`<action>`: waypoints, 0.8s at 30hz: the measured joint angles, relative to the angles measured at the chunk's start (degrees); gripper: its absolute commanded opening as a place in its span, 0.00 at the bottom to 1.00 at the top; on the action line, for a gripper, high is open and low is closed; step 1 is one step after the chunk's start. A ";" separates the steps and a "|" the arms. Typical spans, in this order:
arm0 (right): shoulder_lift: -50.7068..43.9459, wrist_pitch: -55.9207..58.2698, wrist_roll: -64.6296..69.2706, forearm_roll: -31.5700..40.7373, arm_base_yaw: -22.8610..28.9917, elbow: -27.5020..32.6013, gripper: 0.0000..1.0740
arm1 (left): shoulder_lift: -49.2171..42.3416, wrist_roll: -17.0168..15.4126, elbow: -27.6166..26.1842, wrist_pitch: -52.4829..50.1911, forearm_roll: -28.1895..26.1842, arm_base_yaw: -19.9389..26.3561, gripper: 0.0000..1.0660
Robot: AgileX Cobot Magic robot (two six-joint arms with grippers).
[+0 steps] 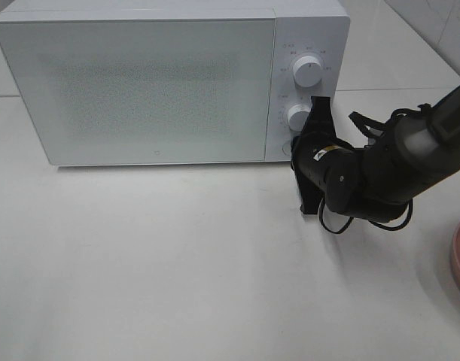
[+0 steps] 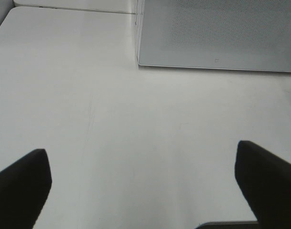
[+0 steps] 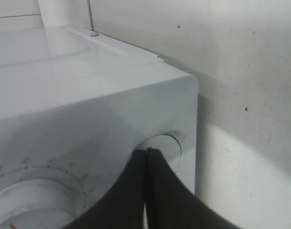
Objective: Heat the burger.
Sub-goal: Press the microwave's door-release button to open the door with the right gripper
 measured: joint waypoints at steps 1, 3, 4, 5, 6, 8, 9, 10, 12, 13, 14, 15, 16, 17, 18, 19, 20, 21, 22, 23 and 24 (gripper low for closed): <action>0.00 0.00 0.00 0.00 0.00 0.00 0.00 | 0.00 0.00 0.00 0.00 0.00 0.00 0.94; 0.00 0.00 0.00 0.00 0.00 0.00 0.00 | 0.00 0.00 0.00 0.00 0.00 0.00 0.94; 0.00 0.06 0.00 0.00 0.00 0.00 0.00 | 0.00 0.00 0.00 0.00 0.00 0.00 0.94; 0.00 0.06 0.00 0.00 0.00 0.00 0.00 | 0.00 0.00 0.00 0.00 0.00 0.00 0.94; 0.06 0.34 0.00 -0.06 0.00 -0.34 0.00 | 0.00 0.00 0.00 0.00 0.00 0.00 0.94; 0.40 0.52 0.00 -0.34 0.00 -0.80 0.00 | 0.00 0.00 0.00 0.00 0.00 0.00 0.94; 0.57 0.69 0.00 -0.46 0.00 -1.09 0.00 | 0.00 0.00 0.00 0.00 0.00 0.00 0.94; 1.03 0.80 0.00 -0.74 0.00 -1.43 0.00 | 0.00 0.00 0.00 0.00 0.00 0.00 0.94; 1.09 1.03 0.00 -0.74 0.00 -1.55 0.00 | 0.00 0.00 0.00 0.00 0.00 0.00 0.94; 1.09 1.03 0.00 -0.74 0.00 -1.60 0.00 | 0.00 0.00 0.00 0.00 0.00 0.00 0.94; 1.09 1.03 0.00 -0.74 0.00 -1.60 0.00 | 0.00 0.00 0.00 0.00 0.00 0.00 0.94; 1.20 1.09 0.00 -0.74 0.00 -1.60 0.00 | 0.00 0.00 0.00 0.00 0.00 0.00 0.94; 1.20 1.09 0.00 -0.74 0.00 -1.60 0.00 | 0.00 0.00 0.00 0.00 0.00 0.00 0.94; 1.26 0.97 0.00 -0.63 0.00 -1.60 0.00 | 0.00 0.00 0.00 0.00 0.00 0.00 0.94; 1.26 0.97 0.00 -0.63 0.00 -1.60 0.00 | 0.00 0.00 0.00 0.00 0.00 0.00 0.94; 1.72 0.80 0.00 -0.29 0.00 -1.78 0.00 | 0.00 0.00 0.00 0.00 0.00 0.00 0.94; 2.29 0.86 0.00 -0.11 0.00 -2.18 0.00 | 0.00 0.00 0.00 0.00 0.00 0.00 0.94; 2.29 0.86 0.00 -0.11 0.00 -2.18 0.00 | 0.00 0.00 0.00 0.00 0.00 0.00 0.94; 2.75 0.86 0.00 0.00 0.06 -2.46 0.00 | 0.00 0.00 0.00 0.00 0.00 0.00 0.94; 2.92 0.69 0.00 0.00 0.06 -2.69 0.00 | 0.00 0.00 0.00 0.00 0.00 0.00 0.94; 2.92 0.69 0.00 0.00 0.06 -2.69 0.00 | 0.00 0.00 0.00 0.00 0.00 0.00 0.94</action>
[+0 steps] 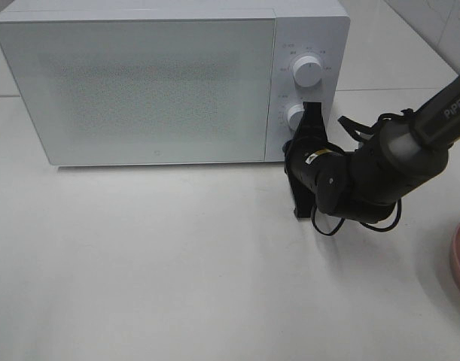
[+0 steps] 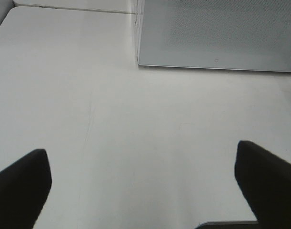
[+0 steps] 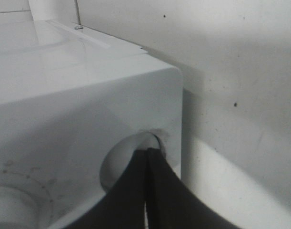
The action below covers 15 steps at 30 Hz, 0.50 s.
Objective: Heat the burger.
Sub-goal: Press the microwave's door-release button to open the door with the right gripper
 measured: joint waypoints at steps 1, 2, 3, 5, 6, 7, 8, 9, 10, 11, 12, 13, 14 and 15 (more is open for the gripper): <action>0.34 -0.11 0.00 0.23 0.00 -0.29 0.00 | 0.00 0.00 0.00 0.00 0.00 0.00 0.94; 0.34 -0.11 0.00 0.23 0.00 -0.29 0.00 | 0.00 0.00 0.00 0.00 0.00 0.00 0.94; 0.74 -0.80 0.00 0.86 0.29 -0.63 0.00 | 0.00 0.00 0.00 0.00 0.00 0.00 0.94; 0.80 -1.09 0.00 1.38 0.40 -0.86 0.00 | 0.00 0.00 0.00 0.00 0.00 0.00 0.94; 1.38 -1.95 0.00 2.06 0.52 -1.26 0.00 | 0.00 0.00 0.00 0.00 0.00 0.00 0.94; 1.38 -1.95 0.00 2.06 0.52 -1.26 0.00 | 0.00 0.00 0.00 0.00 0.00 0.00 0.94; 1.78 -2.12 -0.06 2.58 0.57 -1.66 0.00 | 0.00 0.00 0.00 0.00 0.00 0.00 0.94; 2.23 -3.04 -0.11 3.09 0.80 -2.29 0.00 | 0.00 0.00 0.00 0.00 0.00 0.00 0.94; 2.23 -3.04 -0.11 3.09 0.80 -2.29 0.00 | 0.00 0.00 0.00 0.00 0.00 0.00 0.94; 2.58 -3.38 -0.69 4.30 1.03 -2.81 0.00 | 0.00 0.00 0.00 0.00 0.00 0.00 0.94; 2.64 -3.32 -1.15 4.76 1.09 -2.98 0.00 | 0.00 0.00 0.00 0.00 0.00 0.00 0.94; 2.64 -3.32 -1.15 4.76 1.09 -2.98 0.00 | 0.00 0.00 0.00 0.00 0.00 0.00 0.94; 2.69 -3.27 -1.95 6.02 1.32 -3.55 0.00 | 0.00 0.00 0.00 0.00 0.00 0.00 0.94; 2.75 -2.98 -2.46 6.53 1.43 -3.78 0.00 | 0.00 0.00 0.00 0.00 0.00 0.00 0.94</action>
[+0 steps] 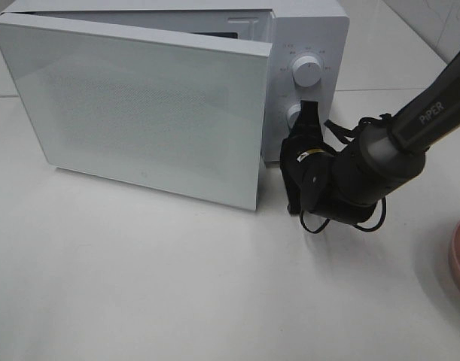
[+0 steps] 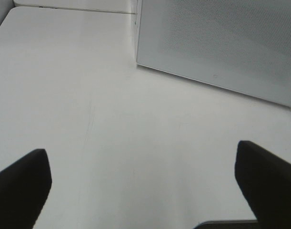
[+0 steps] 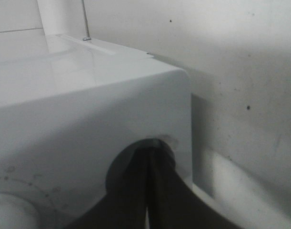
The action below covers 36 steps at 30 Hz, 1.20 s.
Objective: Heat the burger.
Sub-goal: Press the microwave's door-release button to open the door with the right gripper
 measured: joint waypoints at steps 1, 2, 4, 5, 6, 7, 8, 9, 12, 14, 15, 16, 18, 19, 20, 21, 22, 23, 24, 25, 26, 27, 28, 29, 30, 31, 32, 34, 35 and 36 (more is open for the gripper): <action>0.00 0.00 0.00 0.00 0.00 0.00 0.00 | 0.00 0.00 0.00 0.00 0.00 0.00 0.94; 0.06 0.11 -0.69 0.80 0.17 -0.34 0.00 | 0.00 0.00 0.00 0.00 0.00 0.00 0.94; 0.11 0.17 -1.15 1.26 0.23 -0.46 0.00 | 0.00 0.00 0.00 0.00 0.00 0.00 0.94; 0.11 0.17 -1.15 1.26 0.23 -0.46 0.00 | 0.00 0.00 0.00 0.00 0.00 0.00 0.94; 0.11 0.17 -1.66 1.83 0.34 -0.52 0.00 | 0.00 0.00 0.00 0.00 0.00 0.00 0.94; 0.11 0.17 -1.83 2.01 0.40 -0.57 0.00 | 0.00 0.00 0.00 0.00 0.00 0.00 0.94; 0.11 0.17 -1.83 2.01 0.40 -0.57 0.00 | 0.00 0.00 0.00 0.00 0.00 0.00 0.94; 0.11 0.17 -2.01 2.29 0.40 -0.69 0.00 | 0.00 0.00 0.00 0.00 0.00 0.00 0.94; 0.17 0.29 -2.06 2.46 0.40 -0.74 0.00 | 0.00 0.00 0.00 0.00 0.00 0.00 0.94; 0.17 0.34 -2.12 2.46 0.40 -0.74 0.00 | 0.00 0.00 0.00 0.00 0.00 0.00 0.94; 0.17 0.52 -2.12 2.46 0.40 -0.74 0.00 | 0.00 0.00 0.00 0.00 0.00 0.00 0.94; 0.17 0.52 -2.12 2.46 0.40 -0.74 0.00 | 0.00 0.00 0.00 0.00 0.00 0.00 0.94; -0.06 0.57 -2.12 2.35 0.40 -0.57 0.00 | 0.00 0.00 0.00 0.00 0.00 0.00 0.94; -0.06 0.57 -2.12 2.35 0.40 -0.57 0.00 | 0.00 0.00 0.00 0.00 0.00 0.00 0.94; -0.23 0.57 -2.12 2.06 0.40 -0.34 0.00 | 0.00 0.00 0.00 0.00 0.00 0.00 0.94; -0.69 1.26 -2.12 1.26 0.17 0.06 0.00 | 0.00 0.00 0.00 0.00 0.00 0.00 0.94; -0.69 1.26 -2.12 1.26 0.17 0.06 0.00 | 0.00 0.00 0.00 0.00 0.00 0.00 0.94; -0.92 1.72 -2.12 0.46 0.00 0.29 0.00 | 0.00 0.00 0.00 0.00 0.00 0.00 0.94; -0.92 1.72 -2.12 0.46 0.00 0.29 0.00 | 0.00 0.00 0.00 0.00 0.00 0.00 0.94; -1.55 2.69 -2.12 -0.80 -0.40 0.69 0.00 | 0.00 0.00 0.00 0.00 0.00 0.00 0.94; -2.12 3.21 -2.06 -1.89 -0.74 1.09 0.00 | 0.00 0.00 0.00 0.00 0.00 0.00 0.94; -2.12 3.21 -2.06 -1.89 -0.74 1.09 0.00 | 0.00 0.00 0.00 0.00 0.00 0.00 0.94; -2.46 3.32 -2.06 -2.41 -0.92 1.43 0.00 | 0.00 0.00 0.00 0.00 0.00 0.00 0.94; -2.46 3.32 -2.06 -2.41 -0.92 1.43 0.00 | 0.00 0.00 0.00 0.00 0.00 0.00 0.94; -3.09 3.61 -2.01 -3.38 -1.09 2.01 0.00 | 0.00 0.00 0.00 0.00 0.00 0.00 0.94; -3.55 3.67 -2.01 -3.95 -1.20 2.64 0.00 | 0.00 0.00 0.00 0.00 0.00 0.00 0.94; -3.55 3.67 -2.01 -3.95 -1.20 2.64 0.00 | 0.00 0.00 0.00 0.00 0.00 0.00 0.94; -4.58 4.01 -2.01 -4.47 -1.09 3.61 0.00 | 0.00 0.00 0.00 0.00 0.00 0.00 0.94; -4.58 4.01 -2.01 -4.47 -1.09 3.61 0.00 | 0.00 0.00 0.00 0.00 0.00 0.00 0.94; -4.87 4.07 -2.06 -4.70 -1.03 4.01 0.00 | 0.00 0.00 0.00 0.00 0.00 0.00 0.94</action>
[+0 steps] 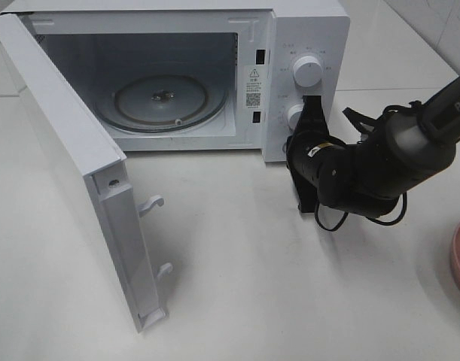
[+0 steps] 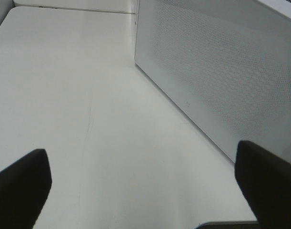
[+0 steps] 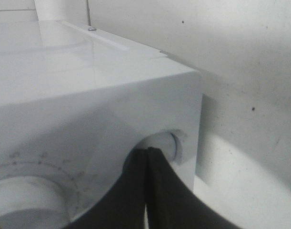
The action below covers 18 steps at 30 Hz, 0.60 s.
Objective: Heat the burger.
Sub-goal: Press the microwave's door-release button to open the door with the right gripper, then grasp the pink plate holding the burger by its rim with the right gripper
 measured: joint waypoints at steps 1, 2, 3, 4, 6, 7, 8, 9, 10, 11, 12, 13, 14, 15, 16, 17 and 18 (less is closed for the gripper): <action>-0.63 0.00 0.00 -0.34 0.17 0.80 0.00 | 0.00 0.00 0.00 0.00 0.00 0.00 0.94; -0.63 0.00 0.00 -0.34 0.17 0.80 0.00 | 0.00 0.00 0.00 0.00 0.00 0.00 0.94; -1.38 -0.06 0.00 -0.86 0.46 1.66 0.00 | 0.00 0.00 0.00 0.00 0.00 0.00 0.94; -1.38 -0.06 0.00 -0.86 0.46 1.66 0.00 | 0.00 0.00 0.00 0.00 0.00 0.00 0.94; -1.83 -0.17 -0.11 -1.09 0.63 2.12 0.00 | 0.00 0.00 0.00 0.00 0.00 0.00 0.94; -3.04 -0.17 -0.52 -1.43 0.80 3.09 0.00 | 0.00 0.00 0.00 0.00 0.00 0.00 0.94; -4.07 0.06 -1.15 -1.72 0.80 4.35 0.00 | 0.00 0.00 0.00 0.00 0.00 0.00 0.94; -4.07 0.06 -1.15 -1.72 0.80 4.35 0.00 | 0.00 0.00 0.00 0.00 0.00 0.00 0.94; -5.33 0.46 -1.66 -1.72 0.80 5.79 0.00 | 0.00 0.00 0.00 0.00 0.00 0.00 0.94; -5.33 0.46 -1.66 -1.72 0.80 5.79 0.00 | 0.00 0.00 0.00 0.00 0.00 0.00 0.94; -6.19 0.92 -2.06 -2.01 0.80 6.65 0.00 | 0.00 0.00 0.00 0.00 0.00 0.00 0.94; -8.08 2.06 -2.92 -3.32 0.80 8.31 0.00 | 0.00 0.00 0.00 0.00 0.00 0.00 0.94; -8.08 2.06 -2.92 -3.32 0.80 8.31 0.00 | 0.00 0.00 0.00 0.00 0.00 0.00 0.94; -9.74 3.15 -3.15 -4.98 0.80 9.63 0.00 | 0.00 0.00 0.00 0.00 0.00 0.00 0.94; -9.74 3.15 -3.15 -4.98 0.80 9.63 0.00 | 0.00 0.00 0.00 0.00 0.00 0.00 0.94; -10.71 3.72 -3.27 -5.90 0.80 10.37 0.00 | 0.00 0.00 0.00 0.00 0.00 0.00 0.94; -12.43 5.50 -3.67 -7.62 0.80 11.52 0.00 | 0.00 0.00 0.00 0.00 0.00 0.00 0.94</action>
